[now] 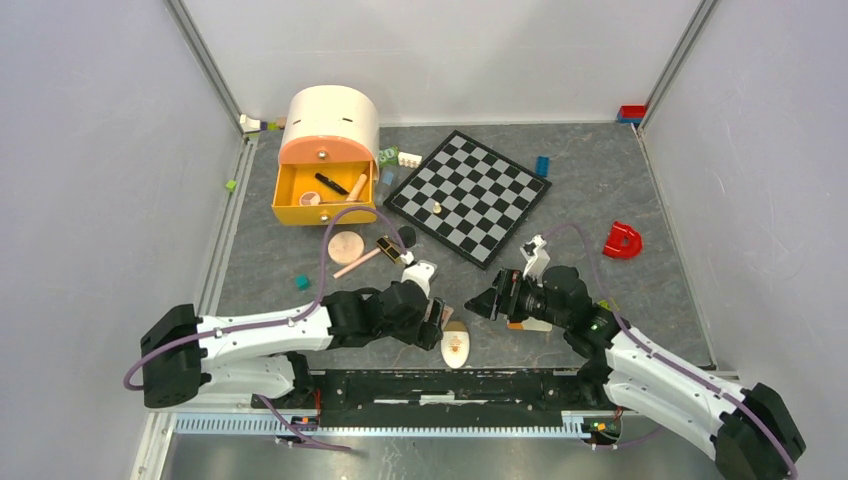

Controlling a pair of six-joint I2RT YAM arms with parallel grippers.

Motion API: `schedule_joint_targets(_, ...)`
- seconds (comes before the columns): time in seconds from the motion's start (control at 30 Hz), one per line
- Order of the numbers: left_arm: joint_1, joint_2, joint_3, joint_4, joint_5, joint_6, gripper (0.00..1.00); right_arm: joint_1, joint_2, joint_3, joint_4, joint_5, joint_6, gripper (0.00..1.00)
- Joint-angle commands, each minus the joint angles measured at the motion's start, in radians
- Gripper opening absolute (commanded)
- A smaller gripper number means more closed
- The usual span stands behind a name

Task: Organize the makeup
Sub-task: Pick up the makeup from the center of the board.

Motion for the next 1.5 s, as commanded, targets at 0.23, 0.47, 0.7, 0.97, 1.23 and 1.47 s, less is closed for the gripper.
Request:
schedule_joint_targets(0.23, -0.086, 0.101, 0.057, 0.137, 0.060, 0.076, 0.63, 0.077, 0.101, -0.044, 0.246, -0.054, 0.138, 0.91)
schedule_joint_targets(0.47, -0.102, 0.112, 0.076, 0.142, 0.046, 0.077, 0.63, 0.128, 0.146, -0.044, 0.247, -0.030, 0.148, 0.83)
schedule_joint_targets(0.7, -0.103, 0.106, 0.076, 0.142, 0.042, 0.082, 0.63, 0.156, 0.187, -0.059, 0.305, -0.047, 0.181, 0.70)
schedule_joint_targets(0.97, -0.106, 0.102, 0.071, 0.142, 0.036, 0.083, 0.63, 0.171, 0.204, -0.076, 0.389, -0.071, 0.210, 0.44)
schedule_joint_targets(1.23, -0.106, 0.087, 0.073, 0.141, 0.026, 0.088, 0.64, 0.173, 0.203, -0.091, 0.398, -0.066, 0.212, 0.15)
schedule_joint_targets(1.47, -0.105, 0.037, 0.080, 0.128, -0.009, 0.082, 0.85, 0.173, 0.171, -0.089, 0.368, -0.048, 0.205, 0.06)
